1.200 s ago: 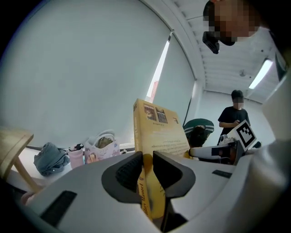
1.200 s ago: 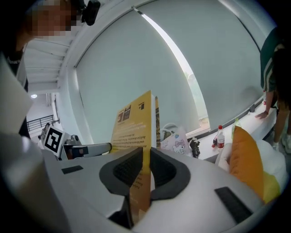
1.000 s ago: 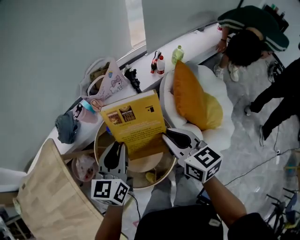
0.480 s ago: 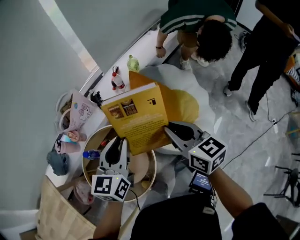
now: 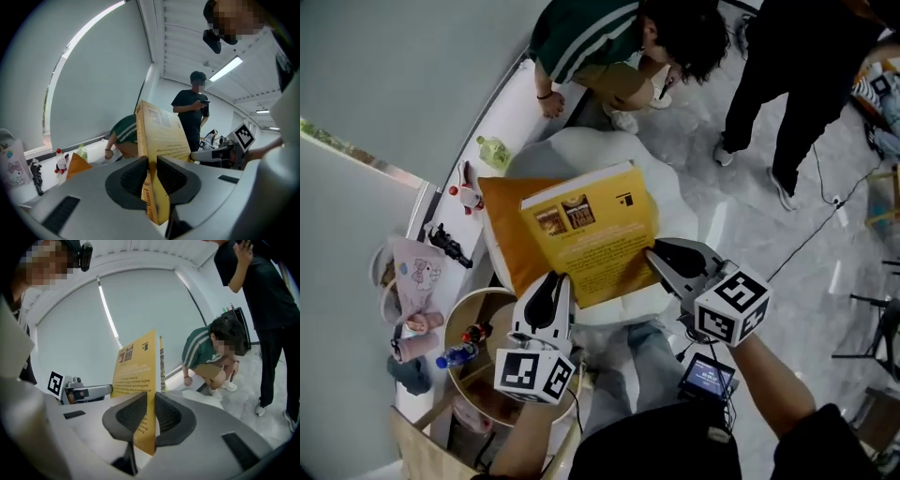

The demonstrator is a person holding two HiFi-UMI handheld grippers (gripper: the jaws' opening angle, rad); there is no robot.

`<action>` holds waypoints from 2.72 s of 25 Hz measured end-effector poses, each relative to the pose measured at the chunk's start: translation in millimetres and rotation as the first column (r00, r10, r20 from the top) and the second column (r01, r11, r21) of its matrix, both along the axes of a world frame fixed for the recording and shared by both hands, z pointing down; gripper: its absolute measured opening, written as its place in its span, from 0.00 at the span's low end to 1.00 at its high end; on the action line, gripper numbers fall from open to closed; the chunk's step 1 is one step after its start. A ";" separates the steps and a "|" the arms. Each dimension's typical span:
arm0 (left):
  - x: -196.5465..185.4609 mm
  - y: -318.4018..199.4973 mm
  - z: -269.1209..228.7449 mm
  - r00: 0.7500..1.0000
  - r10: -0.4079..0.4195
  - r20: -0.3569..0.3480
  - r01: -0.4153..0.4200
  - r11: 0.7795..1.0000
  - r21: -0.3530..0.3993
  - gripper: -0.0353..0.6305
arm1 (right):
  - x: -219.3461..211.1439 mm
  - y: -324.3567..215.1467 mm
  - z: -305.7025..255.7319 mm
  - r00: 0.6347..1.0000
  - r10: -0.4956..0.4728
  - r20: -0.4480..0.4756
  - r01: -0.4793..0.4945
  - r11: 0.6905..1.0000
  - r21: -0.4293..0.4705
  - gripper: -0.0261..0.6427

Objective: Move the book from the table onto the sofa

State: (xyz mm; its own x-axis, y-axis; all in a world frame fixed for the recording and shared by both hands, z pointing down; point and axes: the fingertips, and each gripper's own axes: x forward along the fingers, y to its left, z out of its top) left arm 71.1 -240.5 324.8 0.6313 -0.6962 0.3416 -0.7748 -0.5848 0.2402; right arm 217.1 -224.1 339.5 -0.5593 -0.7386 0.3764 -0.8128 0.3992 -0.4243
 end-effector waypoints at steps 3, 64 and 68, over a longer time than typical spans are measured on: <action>19.6 -15.0 27.8 0.999 0.043 -0.004 -0.044 0.998 -0.038 0.16 | 18.5 -5.0 22.3 0.999 0.045 -0.016 -0.046 0.998 -0.038 0.13; 88.1 -73.3 296.9 0.969 0.125 0.213 -0.052 0.946 -0.319 0.07 | 93.7 -74.0 321.2 0.991 -0.003 -0.135 -0.045 0.933 -0.357 0.10; 55.7 -58.5 193.3 0.973 0.090 0.212 -0.052 0.983 -0.176 0.07 | 62.7 -73.1 214.6 0.979 -0.078 -0.187 0.037 0.976 -0.216 0.08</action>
State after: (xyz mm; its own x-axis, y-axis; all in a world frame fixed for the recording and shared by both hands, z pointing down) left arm 126.8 -299.0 518.1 0.5741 -0.5731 0.5848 -0.7773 -0.6059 0.1693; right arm 279.8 -297.2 554.1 -0.4997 -0.5999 0.6249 -0.8659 0.3663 -0.3407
